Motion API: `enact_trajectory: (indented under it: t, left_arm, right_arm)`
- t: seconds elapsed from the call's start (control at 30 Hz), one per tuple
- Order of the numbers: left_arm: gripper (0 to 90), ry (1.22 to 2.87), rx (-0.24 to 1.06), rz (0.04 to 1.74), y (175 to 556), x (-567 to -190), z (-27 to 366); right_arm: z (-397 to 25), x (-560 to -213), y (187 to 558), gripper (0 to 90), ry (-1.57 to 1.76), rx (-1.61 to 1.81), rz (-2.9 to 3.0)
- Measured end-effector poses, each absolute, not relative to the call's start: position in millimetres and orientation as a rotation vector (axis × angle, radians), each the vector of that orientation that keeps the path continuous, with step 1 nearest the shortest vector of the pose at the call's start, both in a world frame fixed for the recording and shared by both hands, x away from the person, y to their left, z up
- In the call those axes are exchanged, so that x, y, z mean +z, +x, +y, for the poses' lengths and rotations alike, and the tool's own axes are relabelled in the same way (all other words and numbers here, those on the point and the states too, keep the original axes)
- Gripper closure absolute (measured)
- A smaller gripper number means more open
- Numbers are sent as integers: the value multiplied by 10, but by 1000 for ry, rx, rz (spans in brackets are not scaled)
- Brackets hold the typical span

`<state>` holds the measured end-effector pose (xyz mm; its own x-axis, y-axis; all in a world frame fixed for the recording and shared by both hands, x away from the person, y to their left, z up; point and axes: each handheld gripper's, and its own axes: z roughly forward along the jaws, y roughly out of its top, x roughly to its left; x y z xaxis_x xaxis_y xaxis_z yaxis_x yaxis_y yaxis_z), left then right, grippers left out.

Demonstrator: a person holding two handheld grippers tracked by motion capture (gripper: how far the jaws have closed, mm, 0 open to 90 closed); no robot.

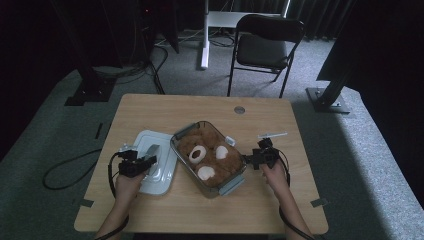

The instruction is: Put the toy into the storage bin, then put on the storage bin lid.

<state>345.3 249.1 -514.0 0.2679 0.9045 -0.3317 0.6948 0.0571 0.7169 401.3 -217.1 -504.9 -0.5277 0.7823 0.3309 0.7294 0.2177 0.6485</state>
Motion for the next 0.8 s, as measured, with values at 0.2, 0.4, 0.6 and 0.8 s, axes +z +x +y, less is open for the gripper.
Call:
enact_trajectory:
  t: [0.2,0.4,0.6,0.8]
  left_arm:
    - [682,1671,314,1440,3347,-4991,2563]
    - [683,1632,313,1425,3255,-4869,2662]
    - [683,1622,347,1391,3135,-4705,2723]
    - [683,1602,387,1345,3033,-4476,2776]
  right_arm:
    - [-2187,-5103,3995,161,1501,1259,2414]
    - [-2195,-5131,3967,161,1501,1288,2432]
    - [-2175,-5148,3930,162,1482,1322,2460]
    - [-2091,-5188,3844,161,1460,1376,2494]
